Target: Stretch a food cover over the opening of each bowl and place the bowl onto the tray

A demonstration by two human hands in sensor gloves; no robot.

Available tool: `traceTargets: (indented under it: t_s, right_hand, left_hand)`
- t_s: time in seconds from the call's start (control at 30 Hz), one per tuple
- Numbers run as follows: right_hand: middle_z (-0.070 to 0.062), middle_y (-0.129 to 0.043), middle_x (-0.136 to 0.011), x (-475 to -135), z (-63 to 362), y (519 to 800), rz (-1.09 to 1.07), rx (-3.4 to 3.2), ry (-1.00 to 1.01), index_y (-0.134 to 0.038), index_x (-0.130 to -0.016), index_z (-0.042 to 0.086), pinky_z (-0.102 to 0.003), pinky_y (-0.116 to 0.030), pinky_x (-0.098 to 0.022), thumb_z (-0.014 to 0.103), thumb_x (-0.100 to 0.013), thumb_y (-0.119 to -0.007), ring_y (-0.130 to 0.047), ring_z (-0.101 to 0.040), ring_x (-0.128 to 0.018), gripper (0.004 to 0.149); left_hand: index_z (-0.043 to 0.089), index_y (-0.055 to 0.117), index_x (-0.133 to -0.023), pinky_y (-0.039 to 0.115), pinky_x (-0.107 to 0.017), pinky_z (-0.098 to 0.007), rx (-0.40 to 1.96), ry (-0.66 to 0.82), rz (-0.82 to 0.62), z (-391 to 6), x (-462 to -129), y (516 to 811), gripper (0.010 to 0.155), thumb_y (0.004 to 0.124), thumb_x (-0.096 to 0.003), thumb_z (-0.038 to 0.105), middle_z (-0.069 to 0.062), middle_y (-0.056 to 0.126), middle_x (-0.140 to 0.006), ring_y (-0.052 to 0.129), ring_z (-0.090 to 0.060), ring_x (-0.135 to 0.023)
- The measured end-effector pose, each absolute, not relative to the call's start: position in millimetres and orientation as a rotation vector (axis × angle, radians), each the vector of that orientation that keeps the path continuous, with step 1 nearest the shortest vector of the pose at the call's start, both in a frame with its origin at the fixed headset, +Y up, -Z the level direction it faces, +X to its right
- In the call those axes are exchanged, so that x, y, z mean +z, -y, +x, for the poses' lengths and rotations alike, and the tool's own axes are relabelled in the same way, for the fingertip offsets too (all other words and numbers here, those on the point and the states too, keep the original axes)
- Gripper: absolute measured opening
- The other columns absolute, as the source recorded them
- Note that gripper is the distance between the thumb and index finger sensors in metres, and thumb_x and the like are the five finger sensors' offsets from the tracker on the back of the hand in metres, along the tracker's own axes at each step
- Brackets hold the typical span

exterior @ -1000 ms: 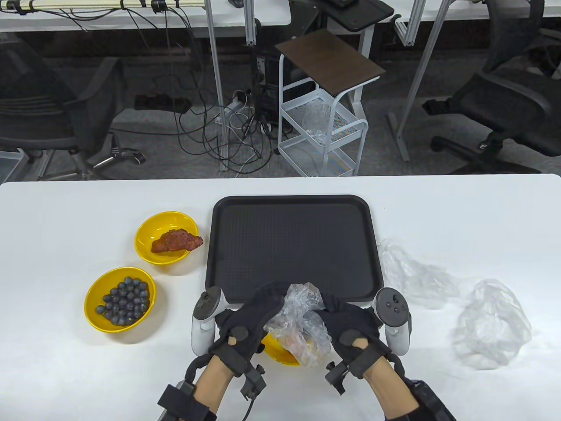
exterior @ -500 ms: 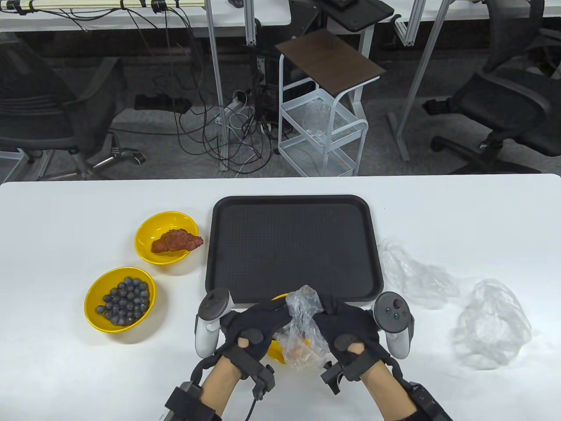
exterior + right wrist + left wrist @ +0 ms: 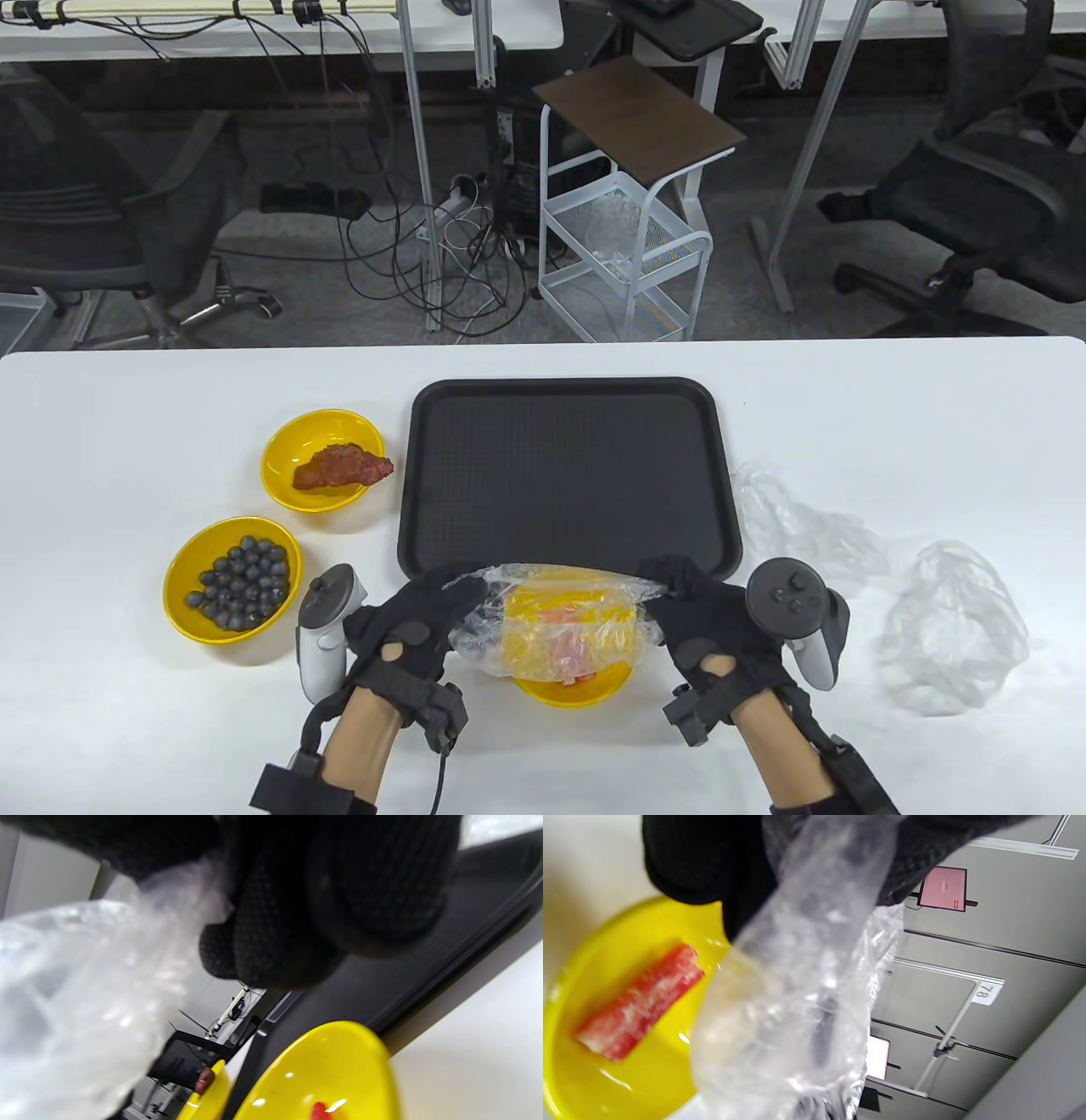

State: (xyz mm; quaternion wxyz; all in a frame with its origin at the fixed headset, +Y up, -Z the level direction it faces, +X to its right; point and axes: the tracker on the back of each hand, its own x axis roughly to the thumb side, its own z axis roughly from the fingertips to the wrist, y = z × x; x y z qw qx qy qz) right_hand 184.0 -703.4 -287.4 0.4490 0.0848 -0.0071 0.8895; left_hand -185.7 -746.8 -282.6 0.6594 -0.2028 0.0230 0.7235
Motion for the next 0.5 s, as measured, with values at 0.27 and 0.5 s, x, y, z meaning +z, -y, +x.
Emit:
traceTargets:
  t_s: [0.27, 0.5]
  right_hand:
    - [-0.008, -0.100, -0.057, -270.6, 187.4, 701.2, 0.293, 2.502, 0.063, -0.084, -0.085, 0.011, -0.034, -0.091, -0.018, 0.030, -0.041, -0.085, -0.106, -0.022, -0.032, 0.048]
    - [-0.007, -0.098, -0.058, -246.2, 183.9, 717.5, 0.422, 2.680, 0.083, -0.082, -0.086, 0.011, -0.033, -0.091, -0.018, 0.030, -0.040, -0.085, -0.106, -0.021, -0.032, 0.050]
  left_hand:
    - [0.023, 0.086, -0.088, 0.089, -0.043, -0.044, 1.225, -0.037, -0.370, -186.1, -265.8, 741.6, 0.045, 0.083, -0.0462, 0.040, 0.000, 0.104, -0.057, 0.104, -0.023, -0.047]
    - [0.022, 0.085, -0.087, 0.089, -0.043, -0.044, 0.924, 0.035, -0.318, -175.2, -244.0, 748.7, 0.045, 0.083, -0.0457, 0.041, 0.000, 0.103, -0.057, 0.104, -0.023, -0.047]
